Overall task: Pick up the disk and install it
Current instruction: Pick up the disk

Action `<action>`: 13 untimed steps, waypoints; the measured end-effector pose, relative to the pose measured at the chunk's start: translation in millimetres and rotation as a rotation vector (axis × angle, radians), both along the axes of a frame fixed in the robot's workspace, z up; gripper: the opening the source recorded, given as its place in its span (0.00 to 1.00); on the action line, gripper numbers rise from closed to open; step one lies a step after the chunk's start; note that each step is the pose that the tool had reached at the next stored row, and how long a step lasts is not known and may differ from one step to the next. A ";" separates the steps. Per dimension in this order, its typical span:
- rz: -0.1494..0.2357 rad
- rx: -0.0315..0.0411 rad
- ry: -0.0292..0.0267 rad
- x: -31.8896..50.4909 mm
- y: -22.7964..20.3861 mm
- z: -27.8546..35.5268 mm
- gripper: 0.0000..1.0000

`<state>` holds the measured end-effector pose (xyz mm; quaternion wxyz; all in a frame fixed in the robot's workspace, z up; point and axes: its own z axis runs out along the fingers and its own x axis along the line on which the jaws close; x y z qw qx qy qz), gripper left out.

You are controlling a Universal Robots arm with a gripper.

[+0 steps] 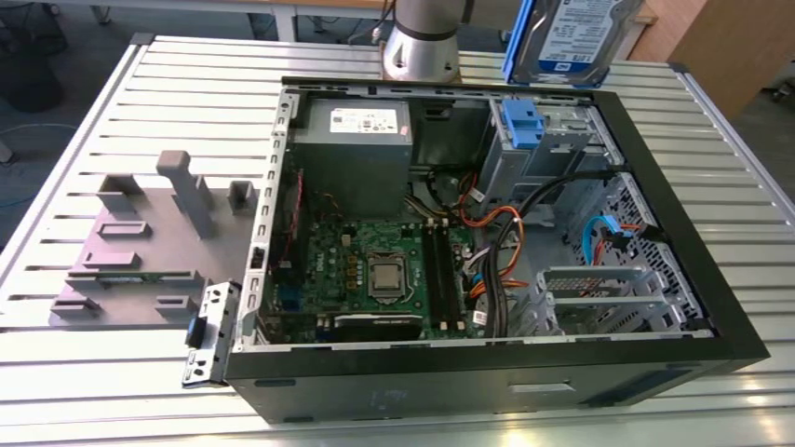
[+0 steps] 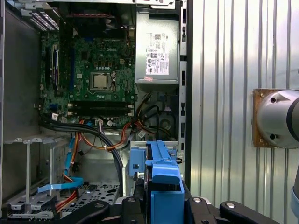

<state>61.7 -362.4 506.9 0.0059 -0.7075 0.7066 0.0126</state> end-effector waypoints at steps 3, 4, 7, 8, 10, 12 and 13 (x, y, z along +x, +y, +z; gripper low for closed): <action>0.000 -0.0001 0.0000 1.3 0.0 0.0 0.37; 0.000 0.0000 0.0000 1.7 0.0 0.0 0.37; 0.000 0.0000 0.0000 3.0 0.0 0.0 0.37; 0.000 -0.0001 0.0000 3.5 0.0 0.0 0.37; 0.000 0.0000 0.0000 4.4 0.0 0.0 0.37; 0.000 0.0000 0.0000 5.3 0.0 0.0 0.37; 0.000 0.0000 0.0000 5.8 0.0 0.0 0.37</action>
